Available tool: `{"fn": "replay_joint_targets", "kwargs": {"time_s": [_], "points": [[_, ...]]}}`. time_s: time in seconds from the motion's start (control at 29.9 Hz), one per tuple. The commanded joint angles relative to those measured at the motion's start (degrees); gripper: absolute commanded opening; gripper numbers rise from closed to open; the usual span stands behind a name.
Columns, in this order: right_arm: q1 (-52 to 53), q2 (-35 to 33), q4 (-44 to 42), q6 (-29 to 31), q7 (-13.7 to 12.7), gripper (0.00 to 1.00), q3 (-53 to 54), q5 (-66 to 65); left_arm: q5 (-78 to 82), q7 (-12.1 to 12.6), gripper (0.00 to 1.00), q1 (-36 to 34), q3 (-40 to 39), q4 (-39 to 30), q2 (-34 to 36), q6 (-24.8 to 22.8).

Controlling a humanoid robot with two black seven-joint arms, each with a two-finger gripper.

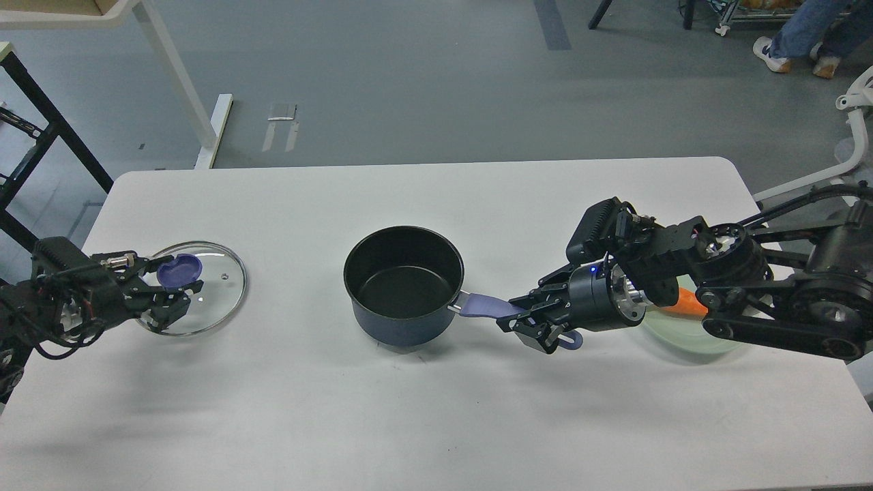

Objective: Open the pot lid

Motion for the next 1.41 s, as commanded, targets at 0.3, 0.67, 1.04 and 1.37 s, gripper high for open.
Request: {"fn": "replay_joint_targets", "kwargs": {"time_s": [0.3, 0.67, 1.04, 1.37], "points": [[0.1, -0.2, 0.0, -0.4, 0.0, 0.91, 3.3, 7.1, -18.0, 0.0, 0.99, -3.7, -0.2, -0.3, 0.7, -0.7], [-0.8, -7.4, -0.6, 0.0, 0.0, 0.98, 16.3, 12.1, -52.5, 0.0, 0.99, -18.2, -0.9, -0.4, -0.1, -15.2], [-1.5, -12.5, -10.2, -0.8, 0.0, 0.98, 32.0, 36.0, -79.2, 0.0, 0.99, -23.3, -2.5, 0.1, -6.5, -20.5], [-6.5, -12.5, -20.5, -3.2, 0.9, 1.00, 34.1, 61.6, -89.5, 0.0, 0.99, -22.1, -3.4, 9.2, -19.1, -23.0]]}}
